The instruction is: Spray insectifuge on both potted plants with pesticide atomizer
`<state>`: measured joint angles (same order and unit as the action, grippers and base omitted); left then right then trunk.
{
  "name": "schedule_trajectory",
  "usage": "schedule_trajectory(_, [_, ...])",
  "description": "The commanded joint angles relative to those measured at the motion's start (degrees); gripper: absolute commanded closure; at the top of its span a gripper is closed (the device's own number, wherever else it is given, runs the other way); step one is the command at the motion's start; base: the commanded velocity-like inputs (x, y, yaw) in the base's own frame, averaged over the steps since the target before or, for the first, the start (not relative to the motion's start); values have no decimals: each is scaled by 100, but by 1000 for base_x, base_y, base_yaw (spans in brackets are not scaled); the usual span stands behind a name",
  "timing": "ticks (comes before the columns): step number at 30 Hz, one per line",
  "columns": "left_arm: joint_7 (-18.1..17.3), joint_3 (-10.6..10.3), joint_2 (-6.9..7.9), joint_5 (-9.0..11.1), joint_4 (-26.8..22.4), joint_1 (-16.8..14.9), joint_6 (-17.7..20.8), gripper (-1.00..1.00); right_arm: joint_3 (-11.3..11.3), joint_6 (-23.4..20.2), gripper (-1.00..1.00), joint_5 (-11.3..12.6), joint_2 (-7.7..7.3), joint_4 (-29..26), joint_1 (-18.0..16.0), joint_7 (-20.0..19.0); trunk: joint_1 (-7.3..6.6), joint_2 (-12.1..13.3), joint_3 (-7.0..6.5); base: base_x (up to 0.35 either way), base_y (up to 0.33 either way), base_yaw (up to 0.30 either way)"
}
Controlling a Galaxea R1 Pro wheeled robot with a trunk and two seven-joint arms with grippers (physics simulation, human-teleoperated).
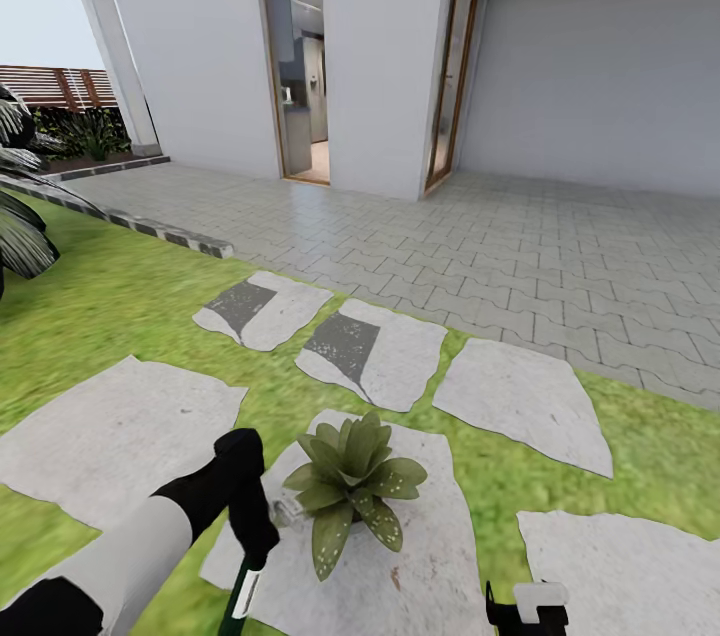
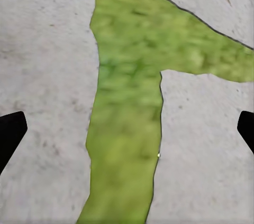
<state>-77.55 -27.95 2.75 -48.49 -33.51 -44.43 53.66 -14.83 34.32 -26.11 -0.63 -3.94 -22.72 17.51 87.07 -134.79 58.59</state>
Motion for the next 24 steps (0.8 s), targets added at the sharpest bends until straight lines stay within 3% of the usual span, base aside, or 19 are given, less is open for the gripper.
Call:
schedule_trajectory(1, [-46, -17, 5, -45, -3, 5, 53, 100, -29, 13, -100, -61, -2, 8, -4, 34, -1, -2, 5, 0, 0, 0])
schedule_trajectory(9, [226, 3, 62, -55, 184, 65, 58, 100, -29, 13, -100, -61, -32, 2, -4, 34, -1, -2, 5, 0, 0, 0])
schedule_trajectory(13, [386, -16, 4, -31, 128, 51, 75, 100, -29, 13, -100, -61, -37, 2, -4, 34, -1, -2, 5, 0, 0, 0])
schedule_trajectory(18, [406, -23, -33, -23, 103, -28, 121, 100, -29, 13, -100, -61, -34, 2, -4, 34, -1, -2, 5, 0, 0, 0])
schedule_trajectory(24, [407, -8, 19, -23, 111, -7, 113, 100, -29, 13, -100, -61, -34, 1, -4, 34, -1, -2, 5, 0, 0, 0])
